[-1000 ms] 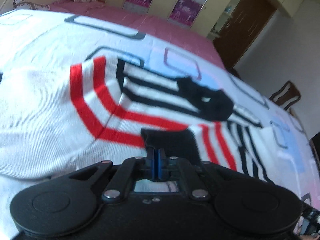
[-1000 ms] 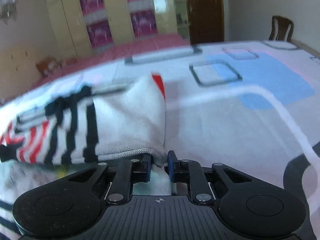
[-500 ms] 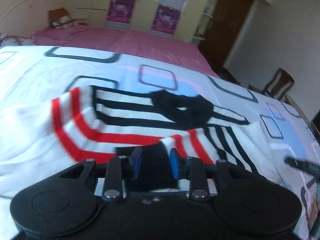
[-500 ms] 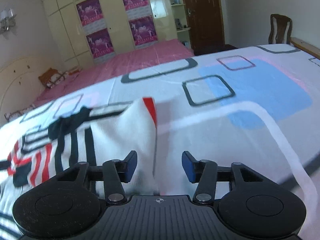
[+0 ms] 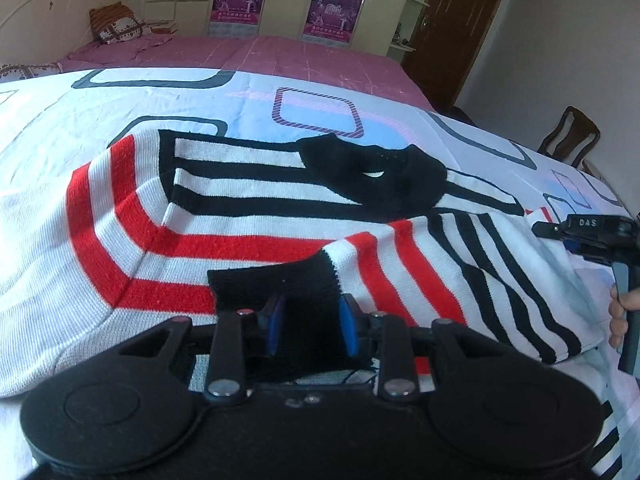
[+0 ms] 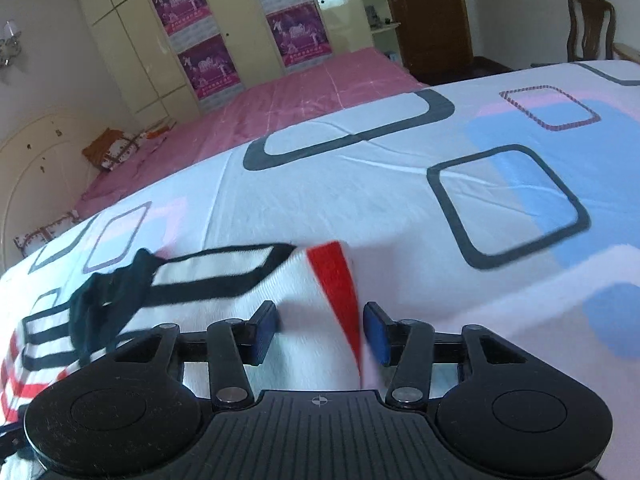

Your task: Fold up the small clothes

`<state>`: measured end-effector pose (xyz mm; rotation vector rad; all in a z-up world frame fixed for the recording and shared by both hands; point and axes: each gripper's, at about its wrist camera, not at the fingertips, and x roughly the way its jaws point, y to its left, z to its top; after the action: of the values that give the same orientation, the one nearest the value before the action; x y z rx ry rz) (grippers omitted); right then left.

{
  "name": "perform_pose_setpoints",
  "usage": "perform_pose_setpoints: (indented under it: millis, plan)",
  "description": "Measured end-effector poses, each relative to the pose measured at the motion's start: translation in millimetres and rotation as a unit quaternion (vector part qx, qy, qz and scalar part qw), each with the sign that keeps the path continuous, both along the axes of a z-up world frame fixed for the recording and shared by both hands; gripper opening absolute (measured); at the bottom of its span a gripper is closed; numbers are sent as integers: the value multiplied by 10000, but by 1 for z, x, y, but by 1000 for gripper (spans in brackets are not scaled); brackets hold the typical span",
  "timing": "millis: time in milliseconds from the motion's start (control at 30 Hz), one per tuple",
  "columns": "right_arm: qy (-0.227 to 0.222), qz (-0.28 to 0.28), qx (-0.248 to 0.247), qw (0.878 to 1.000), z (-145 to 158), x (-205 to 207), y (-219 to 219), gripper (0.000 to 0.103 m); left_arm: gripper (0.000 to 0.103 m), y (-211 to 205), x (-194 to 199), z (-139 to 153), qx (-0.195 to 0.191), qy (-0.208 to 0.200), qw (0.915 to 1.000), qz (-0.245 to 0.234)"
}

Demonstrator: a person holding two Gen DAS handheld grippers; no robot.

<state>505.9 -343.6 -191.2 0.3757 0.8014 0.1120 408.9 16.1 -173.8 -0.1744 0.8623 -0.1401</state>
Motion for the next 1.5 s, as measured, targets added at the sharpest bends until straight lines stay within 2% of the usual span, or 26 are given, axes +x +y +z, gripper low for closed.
perform_pose_setpoints:
  millis: [67, 100, 167, 233, 367, 400, 433, 500, 567, 633, 667, 700, 767, 833, 900, 967, 1033, 1167, 1233, 1300, 1400, 1500]
  plan:
    - [-59, 17, -73, 10000, 3, -1, 1, 13, 30, -2, 0, 0, 56, -9, 10000, -12]
    - [-166, 71, -316, 9993, 6, -3, 6, 11, 30, -3, 0, 0, 89, -8, 10000, -26]
    - [-226, -67, -862, 9960, 1, -3, 9, 10, 30, -4, 1, 0, 116, -6, 9999, -47]
    - [-203, -161, -700, 9972, -4, -2, 1, 11, 31, -3, 1, -1, 116, -19, 9999, -68]
    - [-334, -60, -1071, 9937, 12, -8, 10, 12, 30, -3, 1, 2, 116, 13, 9999, -12]
    - [-434, -79, -1071, 9933, 18, -14, 10, 16, 31, -3, 0, 3, 113, 23, 9999, 14]
    - [-540, -75, -1081, 9926, 24, -21, 12, 32, 32, -3, -1, 5, 120, 28, 9999, 35]
    - [-723, 21, -1089, 9914, 32, -36, 18, 51, 36, -3, -4, 8, 157, 6, 9999, 65]
    - [-867, 250, -1156, 9892, 38, -47, 31, 51, 44, -4, -7, 8, 213, -11, 9998, 64]
    - [-845, 424, -1142, 9890, 34, -51, 42, 50, 44, -4, -8, 4, 269, 13, 9996, 28]
    - [-730, 516, -1148, 9894, 29, -50, 46, 48, 44, -3, -8, 3, 271, -9, 9996, 20]
    - [-572, 592, -1160, 9898, 22, -47, 50, 42, 44, -3, -8, 4, 266, -1, 9996, 19]
    - [-275, 662, -1353, 9882, 8, -44, 54, 41, 44, -2, -8, 7, 246, 49, 9997, 38]
    - [-285, 606, -1485, 9866, 11, -47, 58, 41, 45, 2, -11, 12, 167, 76, 9998, 86]
    - [-434, 645, -1317, 9882, 22, -58, 64, 41, 49, 6, -16, 16, 129, 22, 9998, 173]
    - [-548, 797, -1187, 9882, 31, -68, 75, 41, 59, 11, -21, 21, 80, -14, 9997, 250]
    - [-601, 992, -1095, 9872, 35, -77, 92, 41, 63, 15, -27, 27, 95, -51, 9995, 293]
    - [-529, 1332, -1106, 9835, 28, -94, 125, 41, 63, 26, -38, 34, 123, -77, 9992, 365]
    - [-302, 1448, -1274, 9808, 16, -94, 139, 41, 63, 32, -41, 36, 126, -55, 9990, 416]
    - [-301, 1416, -1408, 9794, 11, -96, 147, 41, 63, 38, -45, 38, 150, -44, 9988, 471]
    - [-272, 1409, -1236, 9819, 19, -97, 149, 41, 64, 46, -51, 40, 173, -51, 9984, 542]
    - [-477, 1412, -1137, 9823, 29, -102, 161, 41, 66, 55, -55, 42, 112, -31, 9981, 598]
